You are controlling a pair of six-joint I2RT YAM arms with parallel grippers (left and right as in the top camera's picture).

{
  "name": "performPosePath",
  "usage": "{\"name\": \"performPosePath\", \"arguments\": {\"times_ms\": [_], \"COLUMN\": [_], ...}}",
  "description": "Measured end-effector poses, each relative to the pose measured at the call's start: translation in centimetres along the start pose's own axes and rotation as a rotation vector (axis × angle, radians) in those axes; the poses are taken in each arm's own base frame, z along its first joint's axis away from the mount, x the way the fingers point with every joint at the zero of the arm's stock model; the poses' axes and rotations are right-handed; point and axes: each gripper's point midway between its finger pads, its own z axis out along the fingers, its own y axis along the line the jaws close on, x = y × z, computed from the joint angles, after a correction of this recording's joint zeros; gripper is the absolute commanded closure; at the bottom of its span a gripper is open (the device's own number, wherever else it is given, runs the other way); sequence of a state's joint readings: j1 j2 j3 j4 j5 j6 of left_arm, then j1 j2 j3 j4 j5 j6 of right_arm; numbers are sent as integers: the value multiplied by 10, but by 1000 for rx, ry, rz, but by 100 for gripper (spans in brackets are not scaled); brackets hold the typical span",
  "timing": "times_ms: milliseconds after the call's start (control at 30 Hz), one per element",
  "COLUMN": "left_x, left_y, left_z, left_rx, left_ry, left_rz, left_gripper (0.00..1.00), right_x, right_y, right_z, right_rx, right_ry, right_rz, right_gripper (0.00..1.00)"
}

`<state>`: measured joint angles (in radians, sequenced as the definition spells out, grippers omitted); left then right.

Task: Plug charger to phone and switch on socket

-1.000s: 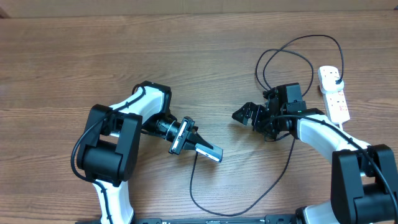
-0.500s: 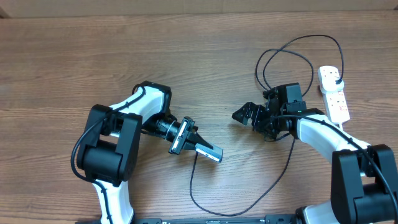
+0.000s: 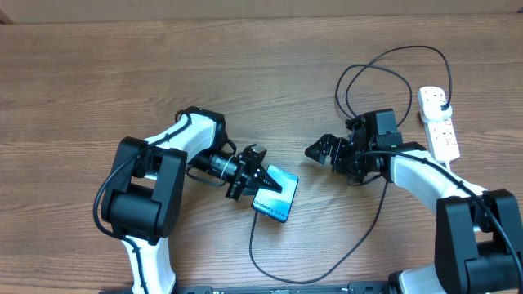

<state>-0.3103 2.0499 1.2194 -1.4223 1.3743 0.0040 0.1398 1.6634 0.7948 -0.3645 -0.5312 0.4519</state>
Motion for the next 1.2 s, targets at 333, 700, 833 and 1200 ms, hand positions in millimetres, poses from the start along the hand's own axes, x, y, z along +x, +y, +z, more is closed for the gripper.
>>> {"name": "performPosePath", "arguments": {"times_ms": [333,700,833,1200], "left_x": [-48,-101,-116,-125], "left_y": [8,42,43,39], "left_z": [-3,-6,-4,-3], "left_rx": [-103,-461,-534,-598], "left_ry": [-93,-209,-253,-344], "left_rz": [465,664,707,626], "left_gripper": [96,96,96,96], "right_x": [0,0,0,-1], "right_y": [0,0,0,0], "right_z": [0,0,0,0], "right_rx": [0,2,3,3], "right_ry": [0,-1,-2,-3], "right_rz": [0,0,0,0], "right_gripper": [0,0,0,0]}}
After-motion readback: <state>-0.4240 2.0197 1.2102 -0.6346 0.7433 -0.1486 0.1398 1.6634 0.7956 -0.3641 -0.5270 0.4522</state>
